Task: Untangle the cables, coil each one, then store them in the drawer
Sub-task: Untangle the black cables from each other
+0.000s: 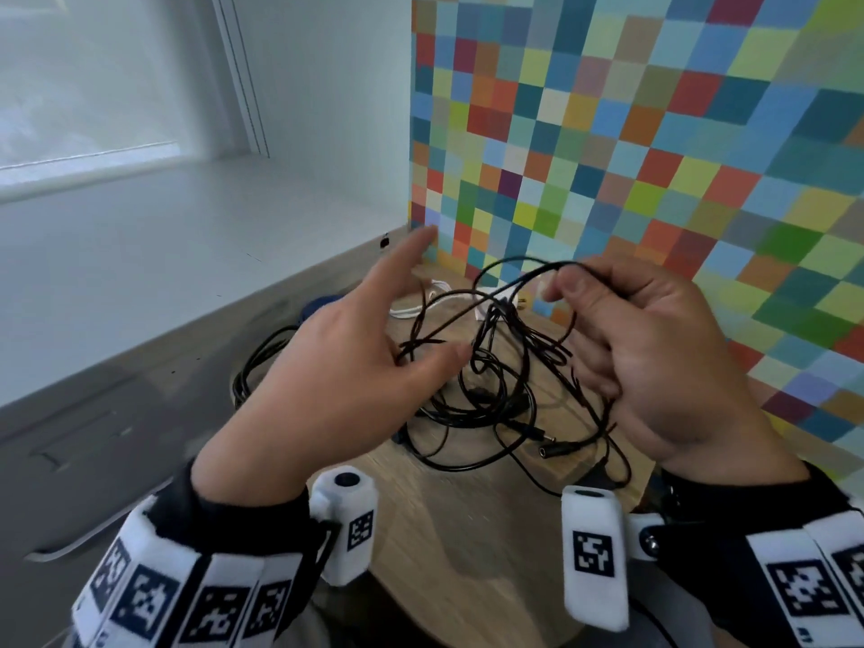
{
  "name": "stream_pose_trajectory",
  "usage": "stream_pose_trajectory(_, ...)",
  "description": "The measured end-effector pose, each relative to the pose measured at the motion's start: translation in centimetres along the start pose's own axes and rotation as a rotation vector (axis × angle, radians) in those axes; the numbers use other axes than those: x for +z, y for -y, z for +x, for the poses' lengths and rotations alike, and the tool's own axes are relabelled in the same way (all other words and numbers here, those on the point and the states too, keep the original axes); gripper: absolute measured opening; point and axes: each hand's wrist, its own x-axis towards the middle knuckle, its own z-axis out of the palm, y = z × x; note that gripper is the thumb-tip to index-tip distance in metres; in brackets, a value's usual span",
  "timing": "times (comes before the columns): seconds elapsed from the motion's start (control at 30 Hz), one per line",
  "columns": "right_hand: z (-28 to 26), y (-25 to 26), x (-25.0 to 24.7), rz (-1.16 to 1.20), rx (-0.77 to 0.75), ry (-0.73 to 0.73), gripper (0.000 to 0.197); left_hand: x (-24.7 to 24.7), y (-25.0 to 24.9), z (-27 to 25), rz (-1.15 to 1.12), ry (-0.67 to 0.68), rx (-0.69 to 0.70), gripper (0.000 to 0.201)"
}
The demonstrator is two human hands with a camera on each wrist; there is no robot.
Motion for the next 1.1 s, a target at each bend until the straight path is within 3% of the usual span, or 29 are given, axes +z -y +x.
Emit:
stream_pose_trajectory(0.1, 0.4, 0.3, -1.1, 0.077, -0.018, -0.064, 0.021, -0.3, 1.0, 0.4, 0.061, -0.064, -0.045, 0.052)
stream_pose_trajectory(0.2, 0.6, 0.4, -1.8, 0.097, -0.025, -0.143, 0.032, -0.5, 1.6, 0.8, -0.101, -0.225, -0.129, 0.019)
stream_pose_trajectory(0.27, 0.7, 0.5, -1.9, 0.121, -0.021, -0.184, 0.03, -0.6, 1.6, 1.0, -0.224, -0.33, -0.133, 0.008)
stream_pose_trajectory(0.37, 0.9, 0.4, -2.3, 0.209, -0.001, -0.248, 0.026, -0.8, 1.6, 1.0, -0.359, -0.398, -0.147, 0.02)
stream_pose_trajectory(0.57, 1.1, 0.2, -2.7, 0.241, 0.017, -0.315, 0.026, -0.4, 2.4, 1.5, -0.399, -0.435, -0.131, 0.02)
stream_pose_trajectory(0.77, 1.2, -0.2, -2.5, 0.232, 0.005, -0.332, 0.025, -0.3, 2.5, 1.6, -0.594, -0.354, -0.276, 0.046)
stream_pose_trajectory(0.97, 1.6, -0.9, -3.2, 0.227, 0.003, -0.442, 0.032, -1.5, 3.5, 1.5, -0.779, -0.251, -0.293, 0.027)
stream_pose_trajectory(1.1, 1.8, -1.0, -3.5, 0.22, 0.012, -0.463, 0.031, -1.3, 3.1, 1.6, -0.834, -0.275, -0.32, 0.042)
